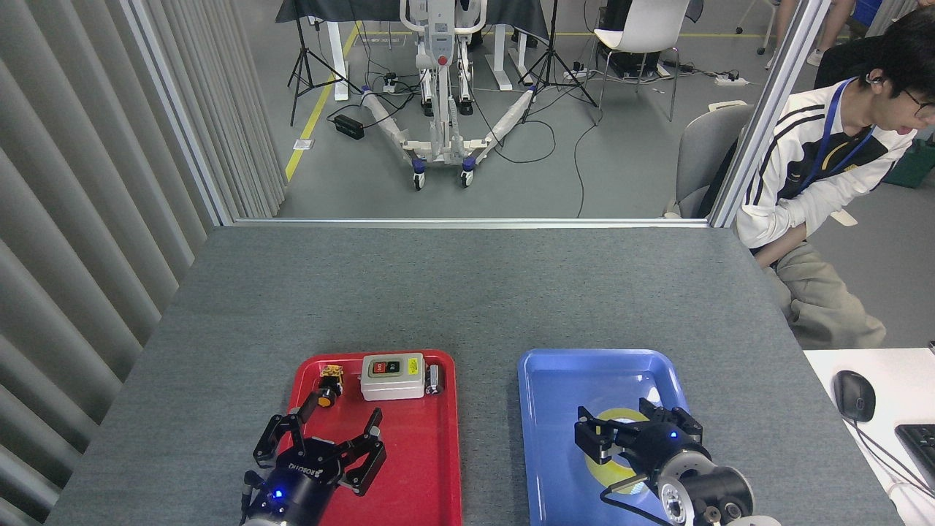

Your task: Place and move tape with both arms

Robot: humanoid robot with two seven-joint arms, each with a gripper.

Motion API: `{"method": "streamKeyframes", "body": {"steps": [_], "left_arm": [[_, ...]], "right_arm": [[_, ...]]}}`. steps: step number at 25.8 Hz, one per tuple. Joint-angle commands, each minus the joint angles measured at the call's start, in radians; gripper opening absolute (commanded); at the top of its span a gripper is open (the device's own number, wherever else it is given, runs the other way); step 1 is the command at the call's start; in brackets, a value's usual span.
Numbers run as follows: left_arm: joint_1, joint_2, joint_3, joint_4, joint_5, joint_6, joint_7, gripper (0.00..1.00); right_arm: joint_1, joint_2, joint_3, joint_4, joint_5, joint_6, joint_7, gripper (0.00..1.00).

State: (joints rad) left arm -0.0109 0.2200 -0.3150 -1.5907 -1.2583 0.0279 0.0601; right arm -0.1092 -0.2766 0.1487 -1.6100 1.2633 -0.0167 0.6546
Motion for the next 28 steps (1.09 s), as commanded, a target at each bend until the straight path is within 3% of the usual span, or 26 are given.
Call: {"method": "streamKeyframes", "body": {"steps": [1,4,6,12,20,28], "left_arm": [[0.000,-0.002,-0.001,-0.003,-0.001,0.000,0.001,1.00],[0.005,-0.002,0.002,-0.015,-0.001,0.000,0.012,1.00],[0.009,-0.005,0.017,-0.017,-0.001,0.000,0.053,1.00],[0.069,-0.041,0.100,-0.020,-0.003,-0.023,0.122,1.00],[0.069,-0.044,0.200,0.006,0.122,-0.040,0.107,1.00],[0.069,-0.034,0.212,0.018,0.109,-0.059,0.116,1.00]], "right_arm": [[0.049,-0.001,-0.034,-0.001,0.019,0.009,-0.322,1.00],[0.105,0.001,-0.055,0.009,0.085,0.011,-0.618,1.00],[0.129,0.011,-0.060,0.009,0.105,0.014,-0.699,1.00],[0.135,0.062,-0.064,0.012,0.163,0.095,-0.714,1.00],[0.168,0.073,-0.080,0.013,0.156,0.090,-0.716,1.00],[0.194,0.091,-0.078,0.012,0.156,0.087,-0.714,1.00]]}}
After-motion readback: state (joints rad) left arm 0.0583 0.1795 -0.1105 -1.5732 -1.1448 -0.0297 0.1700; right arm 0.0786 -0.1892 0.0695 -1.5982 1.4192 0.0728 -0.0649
